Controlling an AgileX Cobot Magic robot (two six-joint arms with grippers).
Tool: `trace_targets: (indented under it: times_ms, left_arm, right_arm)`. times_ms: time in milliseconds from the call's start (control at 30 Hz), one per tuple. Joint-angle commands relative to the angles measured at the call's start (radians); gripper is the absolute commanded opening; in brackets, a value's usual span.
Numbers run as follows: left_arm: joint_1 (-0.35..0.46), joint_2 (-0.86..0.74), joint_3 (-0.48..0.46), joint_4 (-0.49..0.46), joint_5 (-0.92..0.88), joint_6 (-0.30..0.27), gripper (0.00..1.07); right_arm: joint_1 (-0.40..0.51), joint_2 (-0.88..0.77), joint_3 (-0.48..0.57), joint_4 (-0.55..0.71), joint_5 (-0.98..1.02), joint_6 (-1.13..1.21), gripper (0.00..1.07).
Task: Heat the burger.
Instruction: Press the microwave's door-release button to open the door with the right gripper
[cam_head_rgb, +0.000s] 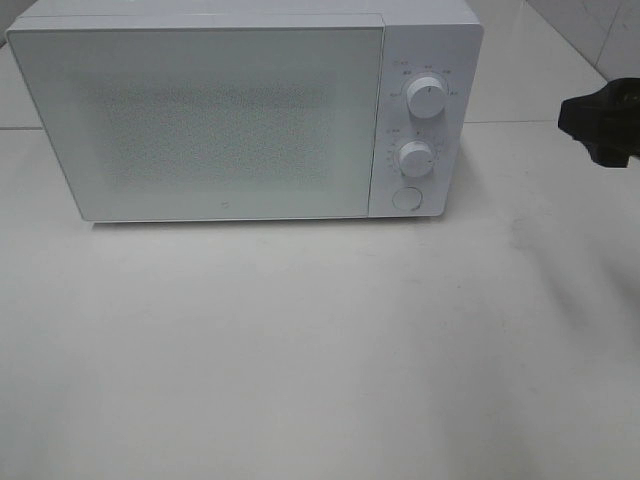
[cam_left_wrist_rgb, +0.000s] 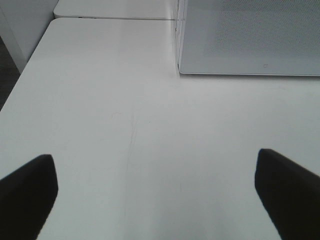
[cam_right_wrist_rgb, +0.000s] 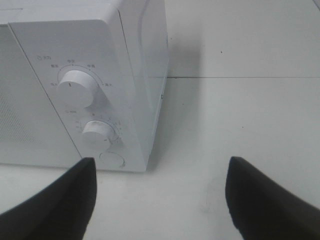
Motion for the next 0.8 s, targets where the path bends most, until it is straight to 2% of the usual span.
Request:
trace_targets:
  times_ms: [33,367,433,533,633,733,800]
  left_arm:
    - [0.002,-0.019,0.003,-0.005,-0.013,-0.008,1.00]
    - [0.002,-0.019,0.003,-0.005,-0.013,-0.008,1.00]
    - [0.002,-0.019,0.003,-0.005,-0.013,-0.008,1.00]
    - [0.002,-0.019,0.003,-0.005,-0.013,-0.008,1.00]
    - [0.002,-0.019,0.003,-0.005,-0.013,-0.008,1.00]
    - [0.002,-0.019,0.003,-0.005,-0.013,-0.008,1.00]
    - [0.002,-0.019,0.003,-0.005,-0.013,-0.008,1.00]
  right_arm:
    - [-0.004,0.081,0.036,-0.002,-0.190,-0.008,0.69]
    - [0.007,0.244,0.121,0.027,-0.514,-0.079,0.69]
    - [0.060,0.315,0.151,0.109,-0.630,-0.173,0.69]
    - [0.073,0.332,0.154,0.124,-0.646,-0.190,0.69]
    - [0.163,0.428,0.155,0.246,-0.744,-0.248,0.69]
    - [0.184,0.444,0.155,0.278,-0.768,-0.259,0.69]
    - [0.274,0.506,0.155,0.399,-0.859,-0.291,0.69]
